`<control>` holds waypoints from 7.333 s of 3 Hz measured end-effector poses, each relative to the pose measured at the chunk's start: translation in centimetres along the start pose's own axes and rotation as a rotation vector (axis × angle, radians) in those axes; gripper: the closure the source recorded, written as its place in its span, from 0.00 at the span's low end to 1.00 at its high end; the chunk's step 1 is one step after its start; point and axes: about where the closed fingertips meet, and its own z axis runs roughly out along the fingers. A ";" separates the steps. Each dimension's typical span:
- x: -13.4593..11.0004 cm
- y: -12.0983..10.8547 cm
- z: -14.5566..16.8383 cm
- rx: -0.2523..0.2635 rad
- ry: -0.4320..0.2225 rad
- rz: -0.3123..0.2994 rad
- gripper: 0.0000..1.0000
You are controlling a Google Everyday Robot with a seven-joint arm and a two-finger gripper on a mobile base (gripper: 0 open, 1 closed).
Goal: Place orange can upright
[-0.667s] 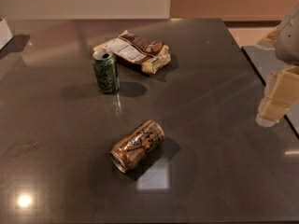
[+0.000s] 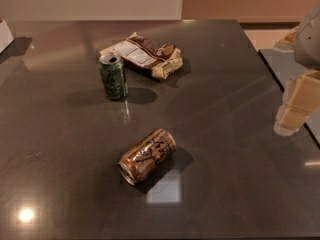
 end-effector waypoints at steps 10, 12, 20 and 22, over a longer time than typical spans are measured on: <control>-18.4 13.3 16.4 -0.325 0.039 -1.071 0.54; -18.5 11.5 13.0 -0.338 -0.050 -0.928 0.99; -12.9 -2.0 6.2 -0.479 -1.309 0.013 1.00; -12.0 -1.7 8.8 -0.478 -1.359 0.055 1.00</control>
Offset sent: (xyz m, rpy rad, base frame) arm -0.0210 0.1319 -0.0063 0.0080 0.0058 0.5795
